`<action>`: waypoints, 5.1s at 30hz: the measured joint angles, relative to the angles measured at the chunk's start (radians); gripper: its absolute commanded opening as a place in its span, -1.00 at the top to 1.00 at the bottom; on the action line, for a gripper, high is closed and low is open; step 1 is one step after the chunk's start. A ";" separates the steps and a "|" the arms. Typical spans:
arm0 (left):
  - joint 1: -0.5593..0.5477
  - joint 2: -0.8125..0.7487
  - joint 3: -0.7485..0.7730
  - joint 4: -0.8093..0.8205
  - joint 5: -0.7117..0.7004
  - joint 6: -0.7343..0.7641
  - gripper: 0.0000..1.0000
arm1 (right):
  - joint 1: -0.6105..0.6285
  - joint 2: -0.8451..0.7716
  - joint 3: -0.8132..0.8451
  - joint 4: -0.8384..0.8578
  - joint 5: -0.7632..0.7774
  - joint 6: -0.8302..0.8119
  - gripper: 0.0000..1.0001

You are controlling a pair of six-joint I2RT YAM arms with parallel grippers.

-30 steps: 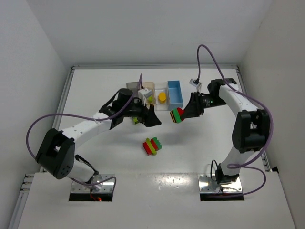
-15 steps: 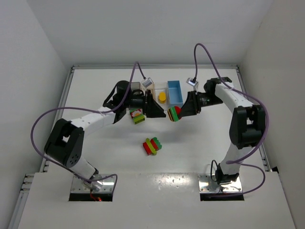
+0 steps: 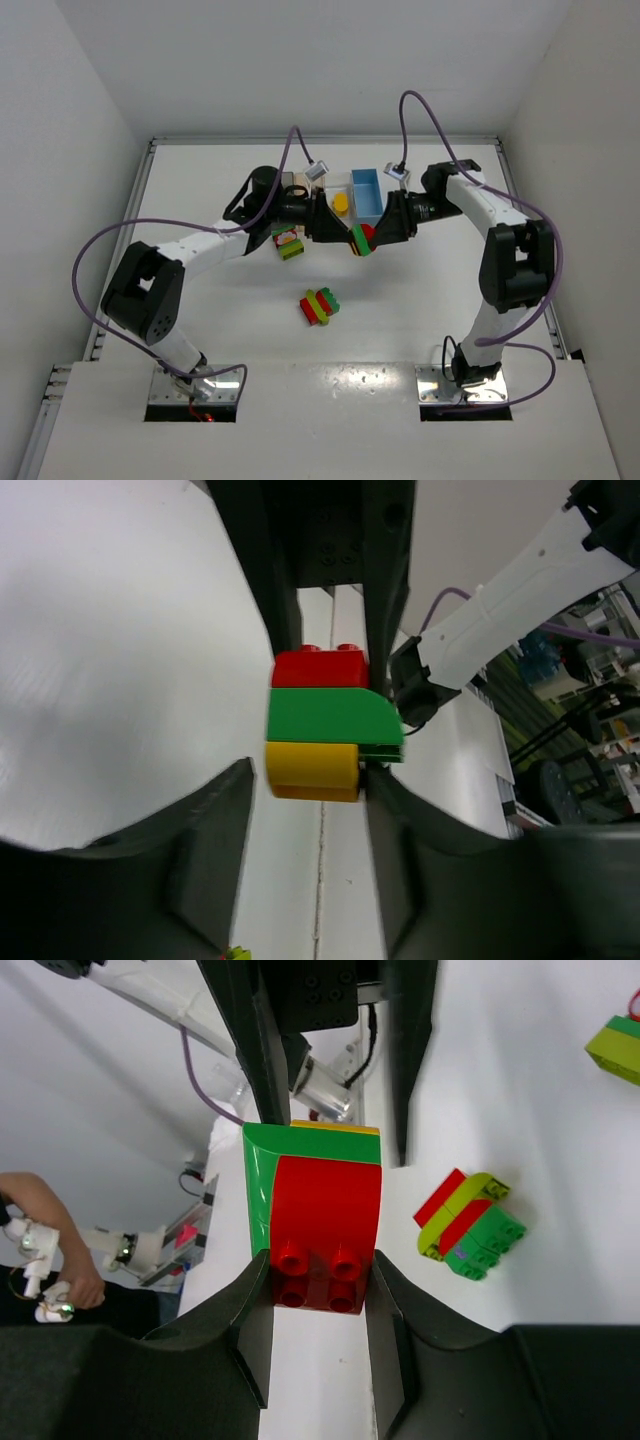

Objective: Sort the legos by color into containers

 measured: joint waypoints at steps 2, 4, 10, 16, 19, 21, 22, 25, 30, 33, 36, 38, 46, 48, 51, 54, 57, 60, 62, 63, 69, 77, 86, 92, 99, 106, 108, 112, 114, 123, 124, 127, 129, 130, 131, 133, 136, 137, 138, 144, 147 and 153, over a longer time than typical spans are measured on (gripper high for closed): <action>-0.006 0.001 0.006 0.001 0.004 0.004 0.20 | -0.002 0.000 0.006 0.003 0.010 0.000 0.97; -0.009 0.001 0.007 -0.002 0.006 0.004 0.44 | -0.004 0.000 0.011 0.006 0.020 -0.004 0.97; -0.014 0.001 0.019 -0.023 -0.028 0.039 0.75 | -0.038 0.000 0.033 0.013 0.023 -0.007 0.97; -0.020 -0.009 -0.001 -0.119 -0.060 0.120 0.81 | -0.176 0.000 0.048 0.008 -0.002 -0.001 0.99; -0.020 -0.010 -0.011 -0.169 -0.077 0.155 0.83 | -0.240 0.000 0.048 0.007 -0.010 0.001 0.99; -0.019 -0.010 -0.010 -0.191 -0.103 0.174 0.83 | -0.255 -0.002 0.048 0.006 -0.011 0.001 0.99; -0.018 -0.010 -0.007 -0.204 -0.121 0.184 0.83 | -0.257 -0.004 0.048 0.005 -0.011 0.001 0.99; -0.012 0.009 0.047 -0.269 -0.195 0.228 0.83 | -0.258 -0.023 0.040 0.002 -0.011 0.001 0.99; 0.016 0.098 0.225 -0.315 -0.317 0.275 0.83 | -0.264 -0.071 0.006 -0.004 -0.003 -0.001 0.99; 0.032 0.117 0.251 -0.315 -0.354 0.278 0.83 | -0.271 -0.090 0.004 -0.006 0.010 -0.003 0.99; 0.038 0.118 0.251 -0.331 -0.384 0.277 0.83 | -0.271 -0.082 0.029 -0.011 0.023 -0.003 0.99; 0.039 0.111 0.246 -0.332 -0.407 0.278 0.83 | -0.268 -0.054 0.082 -0.015 0.031 -0.002 0.99; 0.040 -0.084 0.180 -0.463 -0.562 0.374 0.83 | -0.161 0.157 0.376 0.090 0.077 0.182 1.00; 0.045 -0.153 0.175 -0.498 -0.625 0.412 0.83 | -0.089 0.178 0.396 0.227 0.142 0.370 1.00; 0.071 -0.233 0.174 -0.539 -0.721 0.457 0.83 | 0.008 0.190 0.393 0.450 0.238 0.647 1.00; 0.141 -0.266 0.174 -0.575 -0.804 0.481 0.83 | 0.086 0.209 0.399 0.613 0.316 0.852 1.00; 0.239 -0.262 0.174 -0.614 -0.858 0.488 0.83 | 0.132 0.235 0.418 0.702 0.399 0.962 1.00; 0.314 -0.261 0.172 -0.642 -0.889 0.487 0.83 | 0.163 0.245 0.424 0.759 0.502 1.031 1.00; 0.332 -0.261 0.168 -0.645 -0.898 0.487 0.83 | 0.175 0.245 0.424 0.780 0.575 1.061 1.00; 0.333 -0.262 0.164 -0.646 -0.900 0.487 0.83 | 0.177 0.245 0.426 0.788 0.621 1.071 1.00; 0.332 -0.274 0.110 -0.646 -0.899 0.482 0.83 | 0.178 0.259 0.460 0.798 0.840 1.082 1.00; 0.332 -0.279 0.089 -0.645 -0.897 0.477 0.83 | 0.196 0.279 0.467 0.795 1.012 1.081 1.00; 0.332 -0.281 0.082 -0.637 -0.879 0.476 0.81 | 0.180 0.279 0.461 0.774 1.254 1.078 0.91; 0.332 -0.278 0.082 -0.629 -0.857 0.468 0.81 | 0.170 0.279 0.388 0.770 1.310 1.077 0.75; 0.327 -0.250 0.082 -0.614 -0.836 0.457 0.79 | 0.167 0.279 0.356 0.748 1.323 1.069 -0.07; 0.316 -0.238 0.082 -0.606 -0.805 0.451 0.79 | 0.161 0.272 0.355 0.749 1.324 1.034 -0.40; 0.312 -0.237 0.082 -0.599 -0.792 0.449 0.79 | 0.159 0.256 0.352 0.750 1.320 1.023 -0.40; 0.312 -0.234 0.082 -0.576 -0.720 0.443 0.79 | 0.147 0.167 0.288 0.778 1.188 0.996 -0.32; 0.312 -0.229 0.082 -0.551 -0.656 0.428 0.79 | 0.136 0.100 0.228 0.836 1.072 0.991 -0.32; 0.283 -0.190 0.082 -0.483 -0.464 0.342 0.79 | 0.199 -0.108 0.066 1.097 0.760 0.985 -0.28; 0.281 -0.188 0.082 -0.481 -0.458 0.335 0.79 | 0.218 -0.111 0.066 1.111 0.767 0.977 -0.28; 0.279 -0.188 0.073 -0.456 -0.424 0.298 0.79 | 0.282 -0.112 0.063 1.141 0.820 0.934 -0.28; 0.278 -0.188 0.068 -0.447 -0.411 0.284 0.79 | 0.312 -0.112 0.061 1.150 0.856 0.903 -0.28; 0.278 -0.188 0.064 -0.439 -0.404 0.272 0.79 | 0.327 -0.113 0.058 1.153 0.870 0.888 -0.28; 0.277 -0.188 0.062 -0.434 -0.398 0.265 0.79 | 0.338 -0.113 0.055 1.155 0.885 0.875 -0.28; 0.274 -0.188 0.060 -0.427 -0.388 0.250 0.79 | 0.352 -0.113 0.044 1.162 0.911 0.849 -0.28; 0.274 -0.188 0.060 -0.419 -0.377 0.232 0.79 | 0.354 -0.114 0.030 1.162 0.940 0.818 -0.28; 0.274 -0.188 0.057 -0.412 -0.373 0.225 0.79 | 0.356 -0.114 0.023 1.163 0.951 0.808 -0.28; 0.274 -0.188 0.055 -0.410 -0.373 0.220 0.79 | 0.357 -0.117 0.017 1.165 0.956 0.804 -0.28; 0.274 -0.182 0.049 -0.392 -0.362 0.191 0.79 | 0.362 -0.141 -0.017 1.174 0.989 0.774 -0.28; 0.274 -0.176 0.049 -0.385 -0.359 0.187 0.79 | 0.365 -0.142 -0.018 1.176 0.996 0.767 -0.28; 0.274 -0.171 0.049 -0.382 -0.352 0.179 0.79 | 0.365 -0.143 -0.019 1.177 0.979 0.763 -0.28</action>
